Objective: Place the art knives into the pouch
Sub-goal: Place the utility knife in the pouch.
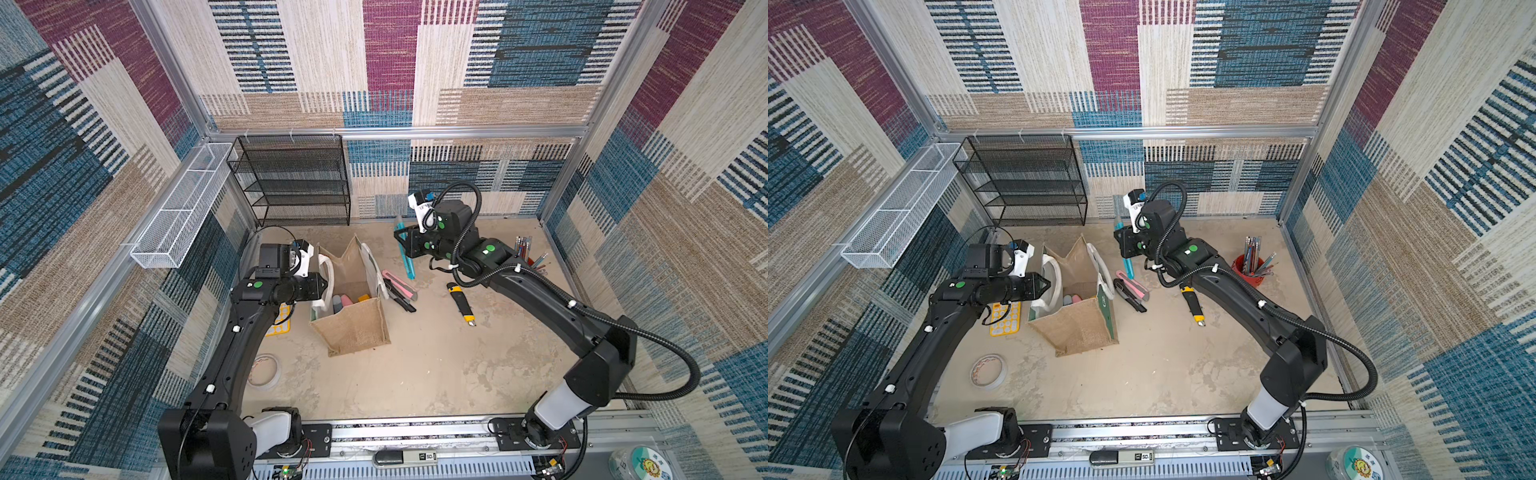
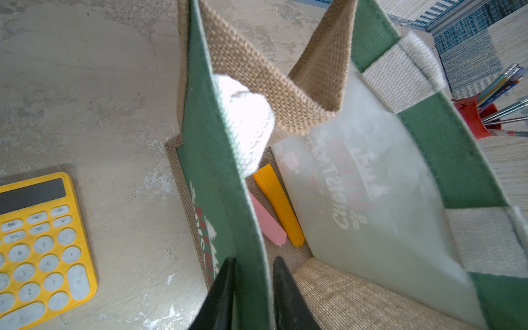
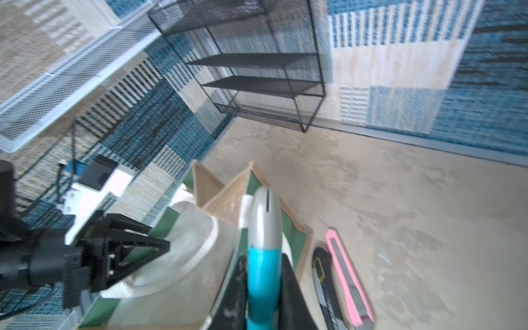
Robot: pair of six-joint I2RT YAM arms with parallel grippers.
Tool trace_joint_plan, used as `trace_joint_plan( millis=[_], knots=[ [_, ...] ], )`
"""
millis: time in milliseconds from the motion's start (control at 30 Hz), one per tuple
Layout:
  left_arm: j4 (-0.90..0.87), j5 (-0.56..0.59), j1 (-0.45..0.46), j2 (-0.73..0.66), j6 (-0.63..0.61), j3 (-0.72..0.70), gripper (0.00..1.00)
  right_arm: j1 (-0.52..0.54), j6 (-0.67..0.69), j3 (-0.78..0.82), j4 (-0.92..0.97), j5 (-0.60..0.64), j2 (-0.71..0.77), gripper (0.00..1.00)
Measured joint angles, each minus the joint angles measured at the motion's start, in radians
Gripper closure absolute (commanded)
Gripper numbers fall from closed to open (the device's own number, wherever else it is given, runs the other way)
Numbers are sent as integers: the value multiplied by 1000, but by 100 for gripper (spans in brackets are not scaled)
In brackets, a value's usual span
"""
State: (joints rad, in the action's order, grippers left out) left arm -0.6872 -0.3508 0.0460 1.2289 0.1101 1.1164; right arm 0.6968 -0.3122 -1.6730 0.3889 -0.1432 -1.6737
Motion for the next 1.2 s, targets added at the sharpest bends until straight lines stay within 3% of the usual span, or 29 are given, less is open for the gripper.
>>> trace_joint_plan(
  millis=[300, 333, 467, 533, 600, 867, 1100, 1200],
  knots=[
    [0, -3, 0, -3, 0, 0, 74, 109, 11, -281, 13, -67, -261, 98],
    [0, -3, 0, -4, 0, 0, 74, 115, 11, -301, 26, -74, -285, 90],
    [0, -3, 0, -6, 0, 0, 74, 127, 23, -336, 66, -90, -341, 35],
    [0, -3, 0, -8, 0, 0, 74, 129, 34, -332, 87, -92, -341, 13],
    [0, -3, 0, -10, 0, 0, 74, 131, 50, -315, 87, -88, -325, 4],
    [0, -3, 0, -14, 0, -1, 74, 110, 117, -195, 76, 87, -177, 2],
    [0, -3, 0, -34, 0, -2, 74, -131, 73, 252, -2, 187, 42, 16],
    [0, -4, 0, -35, 0, -2, 74, -212, 48, 390, -11, 179, 66, 16]
  ],
)
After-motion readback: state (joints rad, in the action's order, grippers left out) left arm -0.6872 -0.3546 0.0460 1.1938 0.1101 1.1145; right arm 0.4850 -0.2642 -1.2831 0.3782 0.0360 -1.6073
